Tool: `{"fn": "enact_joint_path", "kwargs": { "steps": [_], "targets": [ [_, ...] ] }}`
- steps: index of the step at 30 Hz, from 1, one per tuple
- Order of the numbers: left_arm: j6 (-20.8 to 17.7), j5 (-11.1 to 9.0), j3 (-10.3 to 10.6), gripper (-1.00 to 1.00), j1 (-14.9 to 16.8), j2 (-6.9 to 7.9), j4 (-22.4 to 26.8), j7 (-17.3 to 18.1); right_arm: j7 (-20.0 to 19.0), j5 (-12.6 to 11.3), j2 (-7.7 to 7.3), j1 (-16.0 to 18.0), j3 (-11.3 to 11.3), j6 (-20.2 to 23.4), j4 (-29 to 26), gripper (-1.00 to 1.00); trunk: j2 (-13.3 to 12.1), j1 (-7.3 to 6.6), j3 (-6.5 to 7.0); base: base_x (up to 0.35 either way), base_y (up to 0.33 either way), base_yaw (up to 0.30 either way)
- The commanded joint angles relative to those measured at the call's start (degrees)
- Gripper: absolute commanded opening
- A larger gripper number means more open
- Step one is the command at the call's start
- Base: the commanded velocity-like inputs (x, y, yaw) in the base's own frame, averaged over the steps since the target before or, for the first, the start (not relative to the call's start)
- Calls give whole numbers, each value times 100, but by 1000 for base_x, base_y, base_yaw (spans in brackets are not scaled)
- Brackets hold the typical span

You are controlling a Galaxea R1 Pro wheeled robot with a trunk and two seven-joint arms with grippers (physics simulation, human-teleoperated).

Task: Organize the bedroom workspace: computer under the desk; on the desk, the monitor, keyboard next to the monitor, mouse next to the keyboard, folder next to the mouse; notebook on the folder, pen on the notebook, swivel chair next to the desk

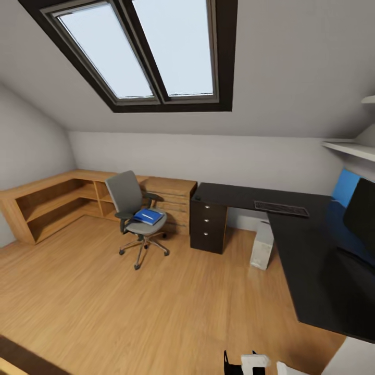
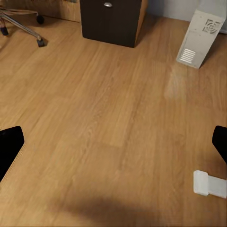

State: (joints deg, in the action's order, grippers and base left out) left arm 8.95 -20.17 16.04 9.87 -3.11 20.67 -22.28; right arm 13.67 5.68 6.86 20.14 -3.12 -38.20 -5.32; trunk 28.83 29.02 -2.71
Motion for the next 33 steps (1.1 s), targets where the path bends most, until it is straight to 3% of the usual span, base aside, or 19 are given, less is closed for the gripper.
{"fn": "enact_joint_path", "kwargs": {
  "steps": [1,5,18,33],
  "targets": [
    [27,-57,49,100,6,3,-5,-34,61,47,0,6,-28,-2,5,100,10,6,-13,295,146,29],
    [27,-57,51,100,6,3,-6,-33,58,49,0,4,-33,-3,5,100,10,6,-15,295,146,9],
    [40,-48,71,100,6,3,-135,-33,60,45,0,5,-28,-3,5,100,10,6,1,309,57,-245],
    [40,-49,72,100,7,3,-160,-31,58,35,0,4,-8,5,5,100,10,6,1,119,0,-288]
  ]
}}
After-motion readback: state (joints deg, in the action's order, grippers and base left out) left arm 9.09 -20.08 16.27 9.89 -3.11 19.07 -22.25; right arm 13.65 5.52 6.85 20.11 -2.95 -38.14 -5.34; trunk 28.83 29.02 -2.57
